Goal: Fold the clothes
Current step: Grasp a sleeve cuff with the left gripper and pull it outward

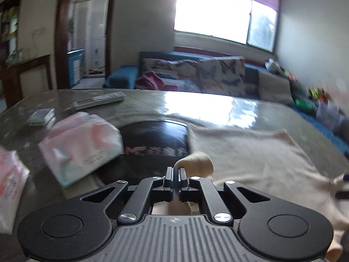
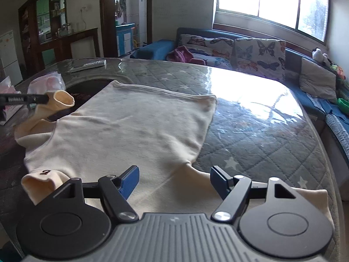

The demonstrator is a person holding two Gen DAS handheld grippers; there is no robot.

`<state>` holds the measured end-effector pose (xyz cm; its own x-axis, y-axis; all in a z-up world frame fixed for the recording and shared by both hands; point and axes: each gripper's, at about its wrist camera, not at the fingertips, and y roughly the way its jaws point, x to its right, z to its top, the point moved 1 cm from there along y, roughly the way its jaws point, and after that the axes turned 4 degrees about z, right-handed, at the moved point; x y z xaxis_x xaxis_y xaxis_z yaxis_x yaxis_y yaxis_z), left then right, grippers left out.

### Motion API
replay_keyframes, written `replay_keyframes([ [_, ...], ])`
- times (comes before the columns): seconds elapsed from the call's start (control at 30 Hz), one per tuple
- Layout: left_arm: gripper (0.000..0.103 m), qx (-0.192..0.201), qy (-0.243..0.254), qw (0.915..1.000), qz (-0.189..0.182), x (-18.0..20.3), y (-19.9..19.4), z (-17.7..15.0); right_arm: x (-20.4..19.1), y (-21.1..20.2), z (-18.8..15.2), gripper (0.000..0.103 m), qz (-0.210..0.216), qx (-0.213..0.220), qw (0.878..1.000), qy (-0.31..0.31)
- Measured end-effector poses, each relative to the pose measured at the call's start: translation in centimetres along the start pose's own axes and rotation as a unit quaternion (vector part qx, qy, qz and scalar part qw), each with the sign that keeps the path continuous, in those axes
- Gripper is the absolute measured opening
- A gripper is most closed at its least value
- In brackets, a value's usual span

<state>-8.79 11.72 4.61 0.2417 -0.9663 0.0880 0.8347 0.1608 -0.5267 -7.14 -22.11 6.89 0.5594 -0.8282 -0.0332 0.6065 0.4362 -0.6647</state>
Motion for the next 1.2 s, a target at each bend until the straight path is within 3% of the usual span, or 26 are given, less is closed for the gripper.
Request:
replay_keyframes([
  [0.23,0.003,0.033,-0.067,0.9946,0.073,-6.1,-2.6,-0.1,-1.4,0.8,0.5,0.074,0.017,-0.001,1.0,-0.015],
  [0.37,0.003,0.023,-0.092,0.9898,0.106,-8.9,-3.2,-1.4,-2.0,1.2,0.6,0.074,0.023,-0.006,0.999,-0.022],
  [0.6,0.007,-0.039,-0.115,0.9817,0.146,-10.9,-2.5,-3.9,-2.8,2.2,0.3,0.074,0.028,-0.023,0.999,-0.033],
  [0.83,0.011,-0.015,-0.135,0.9738,0.183,-11.5,-3.3,-2.6,-2.8,2.4,0.3,0.074,0.029,-0.027,0.999,-0.032],
  [1.03,0.011,-0.012,-0.094,0.9889,0.114,-9.1,-2.2,-1.0,-2.9,2.6,0.5,0.078,0.029,-0.027,0.999,-0.032],
  [1.2,0.016,-0.042,-0.081,0.993,0.075,-7.1,1.6,0.5,-3.1,2.7,0.6,0.078,0.032,-0.029,0.999,-0.033],
])
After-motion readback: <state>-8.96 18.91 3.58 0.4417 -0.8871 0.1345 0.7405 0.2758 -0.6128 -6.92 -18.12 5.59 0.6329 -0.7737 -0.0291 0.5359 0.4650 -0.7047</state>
